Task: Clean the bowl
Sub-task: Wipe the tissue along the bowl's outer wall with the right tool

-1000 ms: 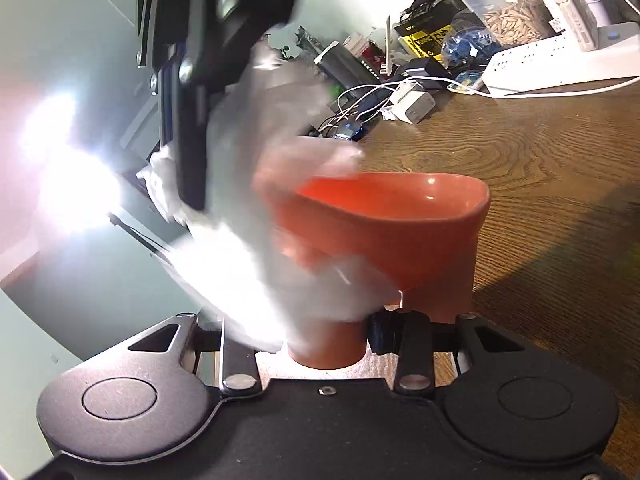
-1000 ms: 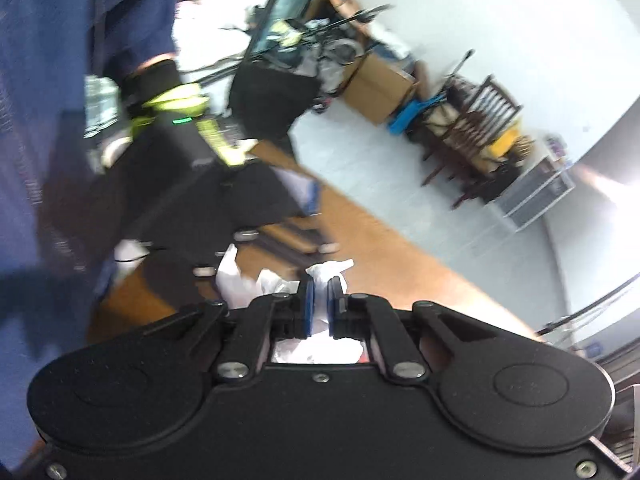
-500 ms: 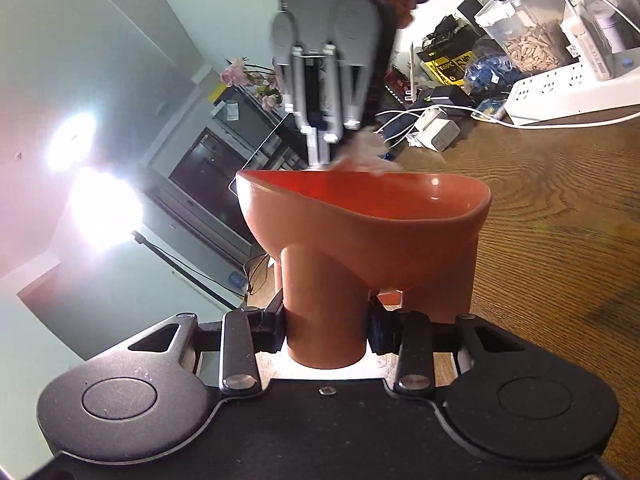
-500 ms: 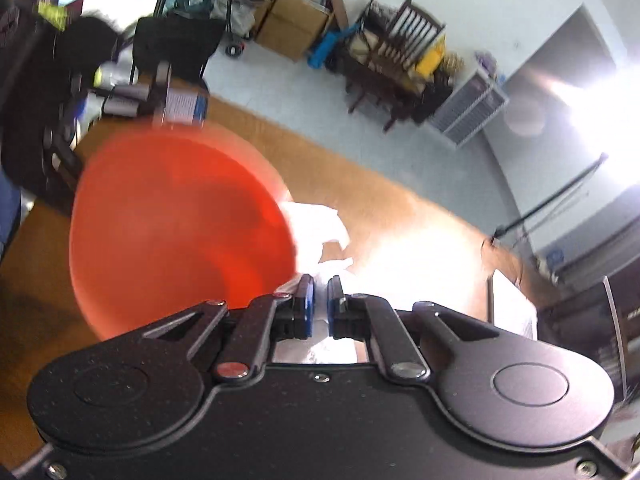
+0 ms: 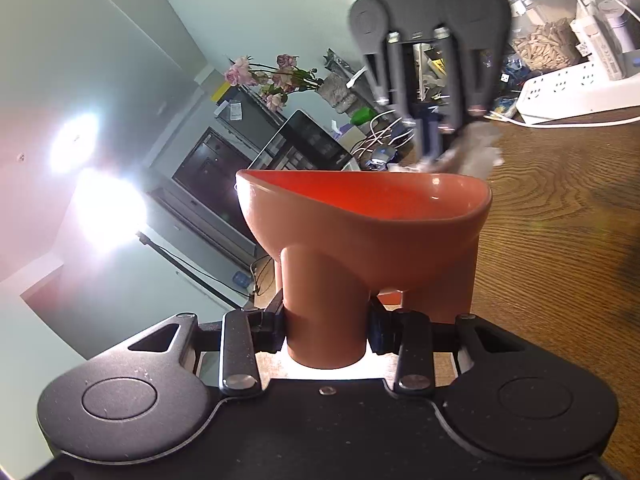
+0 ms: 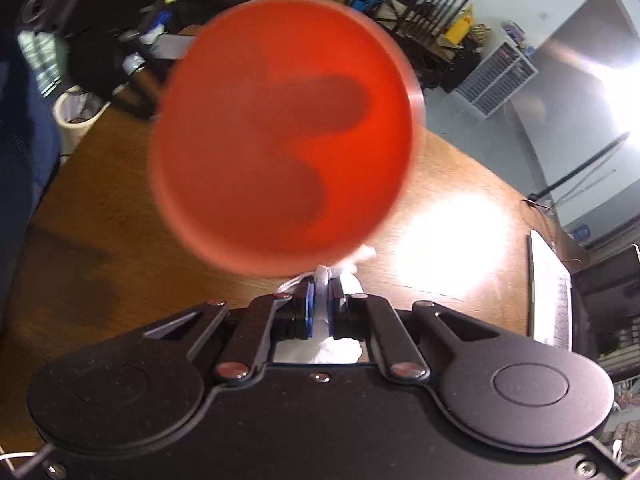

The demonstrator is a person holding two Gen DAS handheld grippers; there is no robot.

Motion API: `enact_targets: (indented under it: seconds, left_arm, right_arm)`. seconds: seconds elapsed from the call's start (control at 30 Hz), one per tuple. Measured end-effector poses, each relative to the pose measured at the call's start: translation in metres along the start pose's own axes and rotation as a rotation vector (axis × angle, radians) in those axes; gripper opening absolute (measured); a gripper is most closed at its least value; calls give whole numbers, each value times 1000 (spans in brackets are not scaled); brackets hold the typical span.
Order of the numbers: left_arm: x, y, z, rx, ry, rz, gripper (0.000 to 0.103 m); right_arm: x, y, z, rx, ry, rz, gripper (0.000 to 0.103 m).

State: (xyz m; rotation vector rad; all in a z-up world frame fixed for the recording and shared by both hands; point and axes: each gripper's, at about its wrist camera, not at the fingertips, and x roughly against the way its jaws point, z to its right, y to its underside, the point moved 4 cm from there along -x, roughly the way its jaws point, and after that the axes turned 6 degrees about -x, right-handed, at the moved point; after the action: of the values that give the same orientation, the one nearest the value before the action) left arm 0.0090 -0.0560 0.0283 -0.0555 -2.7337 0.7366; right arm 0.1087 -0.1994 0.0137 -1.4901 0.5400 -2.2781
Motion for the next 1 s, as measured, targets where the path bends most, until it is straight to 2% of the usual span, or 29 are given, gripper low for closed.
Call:
enact_targets:
  seconds: [0.23,0.43,0.67,0.8,1.0]
  left_arm:
    - [-7,-1,-5,-31,-13,-4,37]
    - [-10,-6,-5,-53,-11,5,37]
    - [-4,-8,3,-57,5,13,37]
    - [1,-6,4,-54,3,11,37]
    - [14,-7,0,-18,-16,13,37]
  right_arm:
    - [16,-15,-37,85,-83,38,7]
    - [38,-48,-62,150,-101,150,7]
    - [66,-92,-61,223,-30,280,7]
    - [74,-117,-28,205,57,324,7]
    - [75,-113,10,133,147,288,7]
